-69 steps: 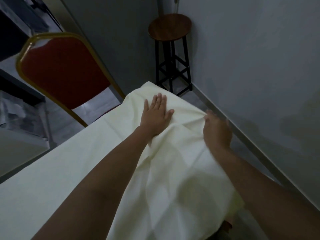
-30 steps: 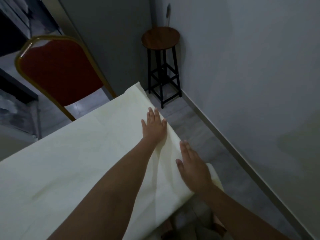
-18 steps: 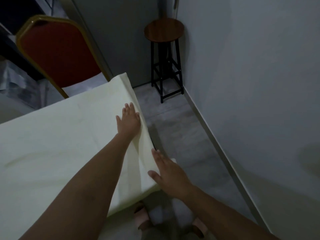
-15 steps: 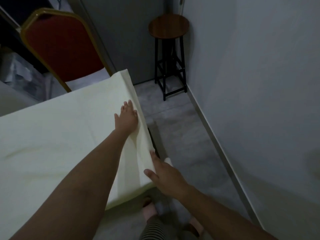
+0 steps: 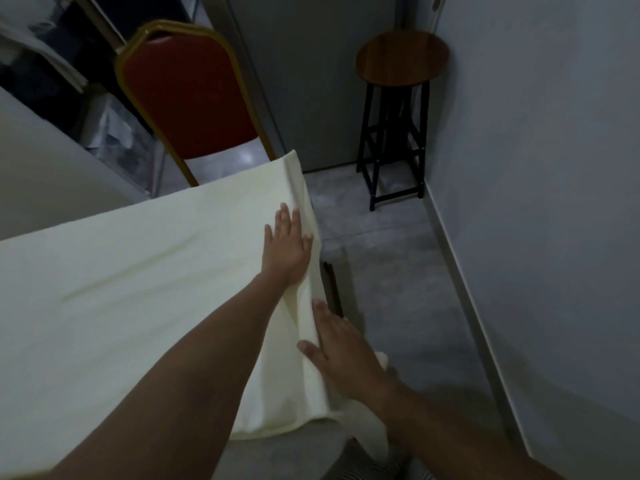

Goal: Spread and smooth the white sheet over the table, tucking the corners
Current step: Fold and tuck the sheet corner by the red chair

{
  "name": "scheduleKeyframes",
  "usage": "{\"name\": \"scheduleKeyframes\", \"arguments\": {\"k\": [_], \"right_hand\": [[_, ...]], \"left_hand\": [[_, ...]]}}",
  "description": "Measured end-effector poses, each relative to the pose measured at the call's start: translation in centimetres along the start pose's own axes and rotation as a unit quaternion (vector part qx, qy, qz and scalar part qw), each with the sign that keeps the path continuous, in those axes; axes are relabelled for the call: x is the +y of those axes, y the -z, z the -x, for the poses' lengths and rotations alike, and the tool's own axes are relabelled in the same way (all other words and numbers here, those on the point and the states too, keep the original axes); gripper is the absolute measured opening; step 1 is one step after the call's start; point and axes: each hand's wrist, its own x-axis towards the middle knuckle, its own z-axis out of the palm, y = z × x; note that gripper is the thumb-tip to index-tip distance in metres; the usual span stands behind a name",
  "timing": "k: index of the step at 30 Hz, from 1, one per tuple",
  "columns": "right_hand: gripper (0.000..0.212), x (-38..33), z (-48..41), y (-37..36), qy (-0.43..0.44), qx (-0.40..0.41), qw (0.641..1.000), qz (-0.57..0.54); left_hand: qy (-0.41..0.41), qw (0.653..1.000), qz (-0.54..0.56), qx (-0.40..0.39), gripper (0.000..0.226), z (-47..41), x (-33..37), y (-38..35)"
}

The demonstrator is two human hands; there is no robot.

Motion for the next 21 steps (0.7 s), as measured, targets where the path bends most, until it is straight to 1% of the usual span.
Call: {"name": "scheduleKeyframes", "arguments": {"k": [4,6,11,15,18,21], "right_hand": [[0.065,1.7,-3.2,2.0,-0.028,0.020,0.999,-0.027],[0.061,2.7,-5.4,3.8,-0.031,0.018,0.999,-0.003],[0.052,4.6,-13.3,9.6,-0.038,0.013,0.998,0.044],[0.037,5.8,-20.5,13.9,-0.060,-0.020,0.998,0.002],[0.035,6.2,-25.7,15.6,-0.087,-0.073,0.993,-0.015],[0.023,5.2,-30.3,15.4,-0.070,-0.082,0.994,-0.031]], "left_hand": [[-0.009,0.999,0.050,0.009,0.062,0.1,-0.8,-0.1],[0.008,0.998,0.065,0.023,0.060,-0.9,-0.8,0.1],[0.117,0.987,0.093,0.062,0.059,-5.8,0.3,1.3],[0.212,0.969,0.106,0.064,0.061,-9.3,0.5,1.6],[0.244,0.961,0.110,0.067,0.059,-11.1,1.1,1.6],[0.269,0.954,0.104,0.083,0.057,-12.1,1.4,1.4]]}}
